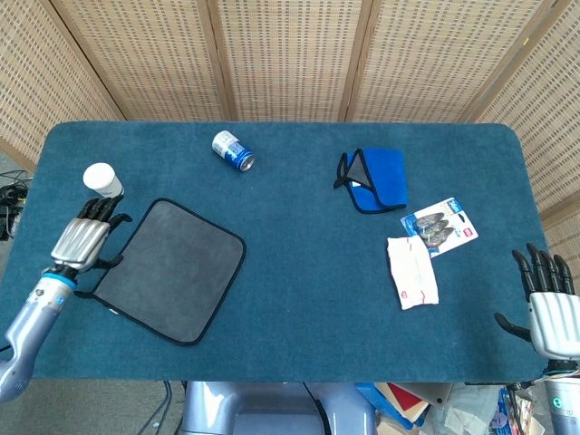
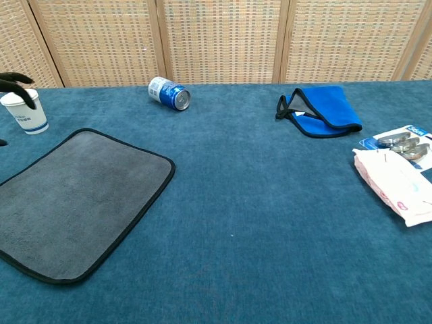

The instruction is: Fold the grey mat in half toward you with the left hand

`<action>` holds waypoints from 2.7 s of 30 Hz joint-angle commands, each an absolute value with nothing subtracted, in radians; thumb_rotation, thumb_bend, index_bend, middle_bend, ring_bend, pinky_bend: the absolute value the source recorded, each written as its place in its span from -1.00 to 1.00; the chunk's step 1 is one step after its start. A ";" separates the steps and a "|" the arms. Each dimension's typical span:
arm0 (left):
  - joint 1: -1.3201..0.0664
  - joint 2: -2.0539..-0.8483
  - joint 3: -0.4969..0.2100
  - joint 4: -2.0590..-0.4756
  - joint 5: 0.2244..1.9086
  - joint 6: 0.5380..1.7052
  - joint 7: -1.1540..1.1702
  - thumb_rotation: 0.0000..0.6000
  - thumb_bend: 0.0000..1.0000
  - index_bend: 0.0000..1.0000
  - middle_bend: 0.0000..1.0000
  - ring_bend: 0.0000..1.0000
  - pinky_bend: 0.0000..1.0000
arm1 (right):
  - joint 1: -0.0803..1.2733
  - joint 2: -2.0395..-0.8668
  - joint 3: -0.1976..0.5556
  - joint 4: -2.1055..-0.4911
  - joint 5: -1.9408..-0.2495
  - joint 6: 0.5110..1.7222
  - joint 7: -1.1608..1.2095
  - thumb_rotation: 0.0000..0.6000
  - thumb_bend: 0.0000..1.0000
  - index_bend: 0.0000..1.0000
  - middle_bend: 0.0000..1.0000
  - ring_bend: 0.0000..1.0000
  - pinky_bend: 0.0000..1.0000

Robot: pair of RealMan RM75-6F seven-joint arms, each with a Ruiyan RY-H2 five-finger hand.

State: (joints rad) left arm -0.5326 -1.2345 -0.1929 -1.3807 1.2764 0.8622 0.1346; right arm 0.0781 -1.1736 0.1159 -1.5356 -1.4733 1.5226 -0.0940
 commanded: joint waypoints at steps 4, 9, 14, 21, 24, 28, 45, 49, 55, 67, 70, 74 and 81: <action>-0.656 -1.347 -0.223 -1.242 1.167 0.731 0.214 1.00 -0.47 -0.45 -1.00 -1.00 -1.00 | 0.090 -1.183 0.126 -1.516 -1.437 1.490 -0.098 1.00 -1.00 -1.00 -1.00 -1.00 -1.00; -0.727 -1.408 -0.228 -1.171 1.104 0.655 0.264 1.00 -0.36 -0.42 -1.00 -1.00 -1.00 | 0.096 -1.185 0.131 -1.505 -1.417 1.470 -0.098 1.00 -1.00 -1.00 -1.00 -1.00 -1.00; -0.796 -1.474 -0.231 -1.093 1.030 0.596 0.321 1.00 -0.34 -0.40 -1.00 -1.00 -1.00 | 0.099 -1.184 0.131 -1.502 -1.412 1.463 -0.098 1.00 -1.00 -1.00 -1.00 -1.00 -1.00; -0.862 -1.536 -0.224 -1.018 0.964 0.555 0.371 1.00 -0.34 -0.37 -1.00 -1.00 -1.00 | 0.097 -1.182 0.125 -1.512 -1.427 1.476 -0.110 1.00 -1.00 -1.00 -1.00 -1.00 -1.00; -0.886 -1.560 -0.223 -0.985 0.935 0.531 0.378 1.00 -0.34 -0.35 -1.00 -1.00 -1.00 | 0.095 -1.180 0.123 -1.518 -1.432 1.483 -0.115 1.00 -1.00 -1.00 -1.00 -1.00 -1.00; -0.922 -1.600 -0.221 -0.926 0.905 0.502 0.383 1.00 -0.34 -0.34 -1.00 -1.00 -1.00 | 0.094 -1.180 0.121 -1.524 -1.433 1.484 -0.124 1.00 -1.00 -1.00 -1.00 -1.00 -1.00; -1.014 -1.704 -0.200 -0.795 0.868 0.451 0.392 1.00 -0.34 -0.32 -1.00 -1.00 -1.00 | 0.096 -1.177 0.119 -1.530 -1.422 1.473 -0.132 1.00 -1.00 -1.00 -1.00 -1.00 -1.00; -1.024 -1.714 -0.191 -0.782 0.854 0.446 0.400 1.00 -0.34 -0.32 -1.00 -1.00 -1.00 | 0.096 -1.175 0.120 -1.529 -1.419 1.472 -0.128 1.00 -1.00 -1.00 -1.00 -1.00 -1.00; -1.036 -1.724 -0.178 -0.771 0.829 0.440 0.412 1.00 -0.34 -0.30 -1.00 -1.00 -1.00 | 0.097 -1.174 0.119 -1.528 -1.417 1.470 -0.123 1.00 -1.00 -1.00 -1.00 -1.00 -1.00; -1.043 -1.725 -0.150 -0.775 0.786 0.441 0.431 1.00 -0.27 -0.11 -1.00 -1.00 -1.00 | 0.096 -1.172 0.119 -1.528 -1.417 1.472 -0.119 1.00 -1.00 -1.00 -1.00 -1.00 -1.00; -1.044 -1.716 -0.144 -0.785 0.774 0.443 0.434 1.00 -0.27 -0.01 -1.00 -1.00 -1.00 | 0.096 -1.171 0.119 -1.528 -1.418 1.473 -0.118 1.00 -1.00 -1.00 -1.00 -1.00 -1.00; -1.046 -1.706 -0.132 -0.800 0.756 0.448 0.443 1.00 -0.27 0.05 -1.00 -1.00 -1.00 | 0.095 -1.170 0.118 -1.529 -1.417 1.473 -0.117 1.00 -1.00 -1.00 -1.00 -1.00 -1.00; -1.050 -1.698 -0.115 -0.818 0.732 0.464 0.455 1.00 -0.26 0.05 -1.00 -1.00 -1.00 | 0.096 -1.170 0.118 -1.529 -1.417 1.472 -0.116 1.00 -1.00 -1.00 -1.00 -1.00 -1.00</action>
State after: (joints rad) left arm -1.0495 -1.6987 -0.1164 -0.8173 0.7336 0.4633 0.4544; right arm 0.0959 -1.1696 0.1175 -1.5288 -1.4173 1.4717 -0.1161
